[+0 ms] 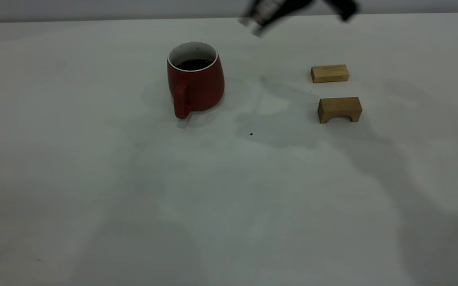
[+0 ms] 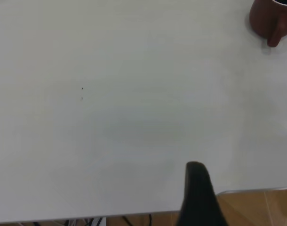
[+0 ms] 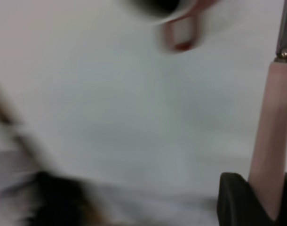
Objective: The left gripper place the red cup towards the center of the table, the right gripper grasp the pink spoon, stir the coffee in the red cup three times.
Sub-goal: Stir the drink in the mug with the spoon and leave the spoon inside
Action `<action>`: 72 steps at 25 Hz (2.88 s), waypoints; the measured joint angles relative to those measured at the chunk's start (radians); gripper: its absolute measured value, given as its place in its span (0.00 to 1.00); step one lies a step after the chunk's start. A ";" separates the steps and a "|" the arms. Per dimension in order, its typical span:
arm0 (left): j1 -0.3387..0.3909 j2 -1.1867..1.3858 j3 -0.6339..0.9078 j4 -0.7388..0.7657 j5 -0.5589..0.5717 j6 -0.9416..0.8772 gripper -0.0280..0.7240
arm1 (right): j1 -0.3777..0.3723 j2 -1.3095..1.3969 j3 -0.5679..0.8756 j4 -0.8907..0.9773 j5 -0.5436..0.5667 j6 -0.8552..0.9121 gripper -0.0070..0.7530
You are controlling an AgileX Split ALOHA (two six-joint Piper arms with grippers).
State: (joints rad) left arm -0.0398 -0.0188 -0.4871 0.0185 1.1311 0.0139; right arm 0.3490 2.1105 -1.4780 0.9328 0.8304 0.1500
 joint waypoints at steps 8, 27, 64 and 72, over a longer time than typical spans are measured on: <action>0.000 0.000 0.000 -0.003 0.000 0.000 0.79 | 0.043 0.027 0.000 0.506 -0.025 0.248 0.20; 0.000 0.000 0.000 -0.004 0.000 0.000 0.79 | 0.101 0.353 -0.296 0.704 -0.050 0.534 0.20; 0.000 0.000 0.000 -0.004 0.000 0.000 0.79 | 0.021 0.519 -0.428 0.628 0.051 0.638 0.20; 0.000 0.000 0.000 -0.005 0.000 0.000 0.79 | 0.085 0.519 -0.428 0.725 0.036 0.455 0.20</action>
State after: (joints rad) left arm -0.0398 -0.0188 -0.4871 0.0134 1.1311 0.0139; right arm 0.4345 2.6300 -1.9061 1.6577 0.8662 0.6047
